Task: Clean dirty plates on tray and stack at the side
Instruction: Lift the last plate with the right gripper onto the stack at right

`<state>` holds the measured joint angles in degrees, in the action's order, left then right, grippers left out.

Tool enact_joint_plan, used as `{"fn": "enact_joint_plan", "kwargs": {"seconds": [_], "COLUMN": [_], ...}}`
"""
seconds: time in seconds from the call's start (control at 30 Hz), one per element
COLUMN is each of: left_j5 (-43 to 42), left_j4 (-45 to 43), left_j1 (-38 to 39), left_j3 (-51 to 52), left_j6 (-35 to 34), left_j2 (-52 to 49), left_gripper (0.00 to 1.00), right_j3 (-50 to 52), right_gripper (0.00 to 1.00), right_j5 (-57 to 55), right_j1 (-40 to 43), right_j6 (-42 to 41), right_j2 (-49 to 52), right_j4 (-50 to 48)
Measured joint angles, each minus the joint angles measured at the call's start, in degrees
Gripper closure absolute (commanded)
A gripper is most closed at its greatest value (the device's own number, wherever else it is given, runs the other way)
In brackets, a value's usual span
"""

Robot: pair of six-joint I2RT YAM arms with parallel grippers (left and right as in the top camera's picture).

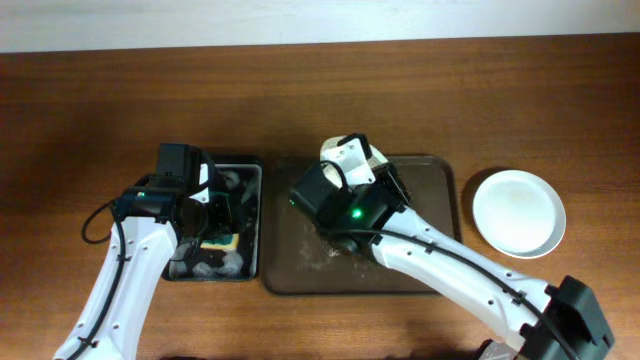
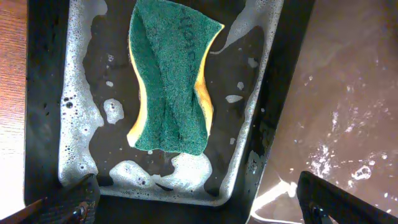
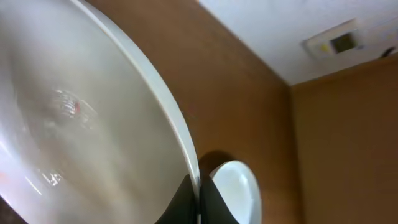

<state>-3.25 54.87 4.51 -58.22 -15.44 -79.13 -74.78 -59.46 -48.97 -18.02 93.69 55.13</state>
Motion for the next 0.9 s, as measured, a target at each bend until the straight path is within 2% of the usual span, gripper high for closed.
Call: {"fn": "enact_joint_plan", "kwargs": {"seconds": [0.13,0.7,0.9], "left_j5": [0.0,0.0,0.0], "left_j4": [0.0,0.0,0.0], "left_j1": [0.0,0.0,0.0], "left_j3": [0.0,0.0,0.0], "left_j6": [0.0,0.0,0.0], "left_j2": [0.0,0.0,0.0], "left_gripper": [0.01,0.01,0.01], "right_j3": [0.0,0.0,0.0], "right_gripper": [0.96,0.96,0.96], "right_j5": [-4.6,-7.0,-11.7], "right_j1": [-0.3,-0.3,-0.3], "right_j6": [0.0,0.1,5.8], "right_j2": [0.0,0.0,0.0], "right_j4": [-0.1,-2.7,-3.6]}}
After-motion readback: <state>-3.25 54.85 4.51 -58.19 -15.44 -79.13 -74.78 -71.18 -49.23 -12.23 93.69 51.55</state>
